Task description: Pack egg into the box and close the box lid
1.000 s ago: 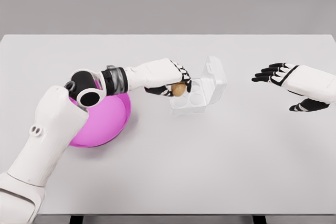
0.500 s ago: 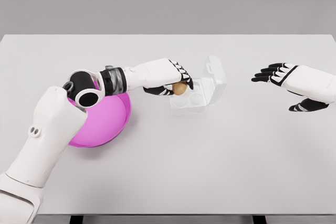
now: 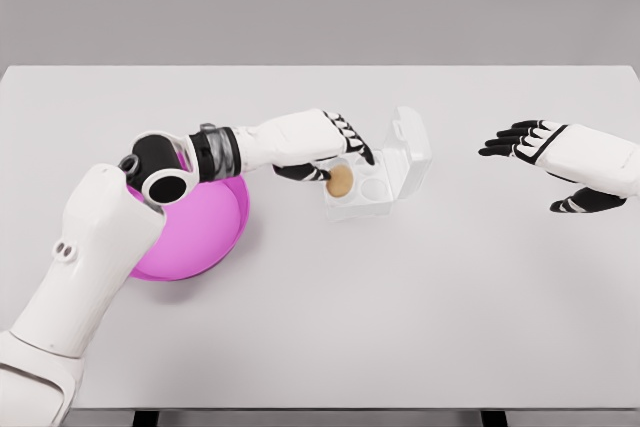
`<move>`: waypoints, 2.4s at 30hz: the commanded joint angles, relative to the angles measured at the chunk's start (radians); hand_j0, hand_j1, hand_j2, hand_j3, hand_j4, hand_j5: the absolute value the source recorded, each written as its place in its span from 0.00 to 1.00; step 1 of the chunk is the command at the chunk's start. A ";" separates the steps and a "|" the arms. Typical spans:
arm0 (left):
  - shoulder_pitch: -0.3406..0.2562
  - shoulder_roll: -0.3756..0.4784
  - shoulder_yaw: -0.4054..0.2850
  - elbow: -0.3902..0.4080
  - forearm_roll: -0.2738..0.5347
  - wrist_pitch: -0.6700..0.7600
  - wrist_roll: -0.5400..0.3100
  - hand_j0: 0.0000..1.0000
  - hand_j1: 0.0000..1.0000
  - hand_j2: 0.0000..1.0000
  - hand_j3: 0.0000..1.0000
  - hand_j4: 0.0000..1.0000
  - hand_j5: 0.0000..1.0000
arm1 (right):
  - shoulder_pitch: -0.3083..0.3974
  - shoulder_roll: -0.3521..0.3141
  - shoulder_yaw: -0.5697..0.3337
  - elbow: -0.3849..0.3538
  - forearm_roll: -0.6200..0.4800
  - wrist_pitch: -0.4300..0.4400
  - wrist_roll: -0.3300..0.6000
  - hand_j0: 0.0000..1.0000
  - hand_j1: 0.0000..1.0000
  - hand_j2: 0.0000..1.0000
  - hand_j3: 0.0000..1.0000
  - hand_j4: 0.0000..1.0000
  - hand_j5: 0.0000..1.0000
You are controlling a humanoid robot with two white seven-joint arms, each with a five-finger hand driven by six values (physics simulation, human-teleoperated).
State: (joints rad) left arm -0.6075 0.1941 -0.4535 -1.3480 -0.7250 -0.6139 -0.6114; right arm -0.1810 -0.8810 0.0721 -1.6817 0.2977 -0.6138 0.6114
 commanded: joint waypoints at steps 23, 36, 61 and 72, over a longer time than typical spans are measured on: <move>0.425 0.728 0.329 -0.198 1.058 0.003 0.001 1.00 1.00 1.00 1.00 1.00 1.00 | -0.071 0.129 0.110 0.004 0.083 0.003 0.000 1.00 1.00 1.00 1.00 1.00 1.00; 0.434 0.728 0.345 -0.157 1.041 0.003 0.001 1.00 1.00 1.00 1.00 1.00 1.00 | -0.117 0.152 0.104 0.082 0.072 0.003 0.000 1.00 1.00 1.00 1.00 1.00 1.00; 0.434 0.728 0.345 -0.158 1.041 0.003 0.001 1.00 1.00 1.00 1.00 1.00 1.00 | -0.172 0.277 0.175 0.200 0.169 0.003 0.000 1.00 1.00 1.00 1.00 1.00 1.00; 0.433 0.729 0.345 -0.157 1.029 0.003 0.001 1.00 1.00 1.00 1.00 1.00 1.00 | -0.199 0.318 0.210 0.108 0.144 0.003 0.000 1.00 1.00 1.00 1.00 1.00 1.00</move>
State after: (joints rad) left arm -0.1749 0.9221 -0.1091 -1.5041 0.2997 -0.6135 -0.6113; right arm -0.3728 -0.5619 0.2835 -1.5737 0.4609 -0.6141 0.6114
